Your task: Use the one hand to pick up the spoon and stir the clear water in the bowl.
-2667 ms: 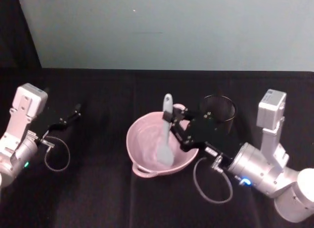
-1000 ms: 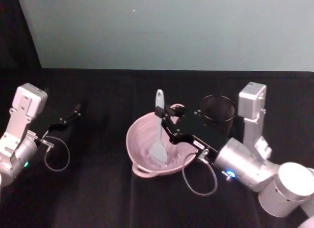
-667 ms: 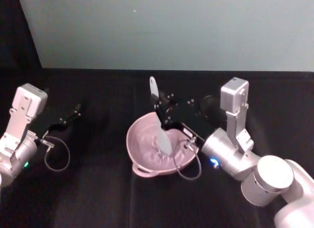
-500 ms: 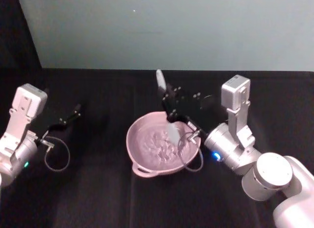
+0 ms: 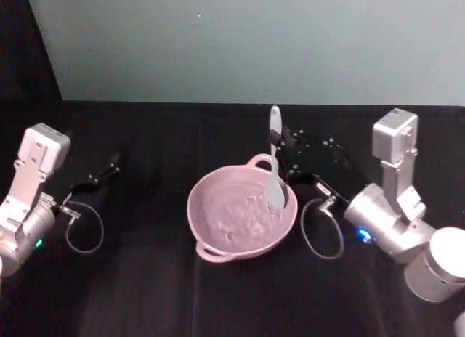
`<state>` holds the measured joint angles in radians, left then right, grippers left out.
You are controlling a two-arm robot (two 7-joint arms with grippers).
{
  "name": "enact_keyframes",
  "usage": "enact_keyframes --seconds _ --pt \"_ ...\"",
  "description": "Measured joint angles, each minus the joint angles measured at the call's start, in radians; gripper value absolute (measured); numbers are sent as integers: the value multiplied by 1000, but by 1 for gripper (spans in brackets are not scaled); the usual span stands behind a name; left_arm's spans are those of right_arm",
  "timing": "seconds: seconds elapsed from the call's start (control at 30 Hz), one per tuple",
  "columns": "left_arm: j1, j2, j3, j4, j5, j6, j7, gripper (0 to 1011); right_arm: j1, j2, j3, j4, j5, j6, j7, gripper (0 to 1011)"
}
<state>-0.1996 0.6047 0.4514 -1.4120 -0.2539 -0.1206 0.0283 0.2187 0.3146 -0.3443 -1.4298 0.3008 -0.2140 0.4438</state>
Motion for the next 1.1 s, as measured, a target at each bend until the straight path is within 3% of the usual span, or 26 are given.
enact_keyframes --seconds 0.4,0.53,0.73,1.1 --pt "0 0 0 0 0 0 0 1011 -81 142 36 -196 106 141 80 124" --pt "0 0 0 0 0 0 0 1011 -89 156 34 -220 125 141 90 124" --pt "0 0 0 0 0 0 0 1011 -69 125 0 -205 125 90 85 124" --pt "0 0 0 0 0 0 0 1011 14 23 -61 -76 62 -1 49 124"
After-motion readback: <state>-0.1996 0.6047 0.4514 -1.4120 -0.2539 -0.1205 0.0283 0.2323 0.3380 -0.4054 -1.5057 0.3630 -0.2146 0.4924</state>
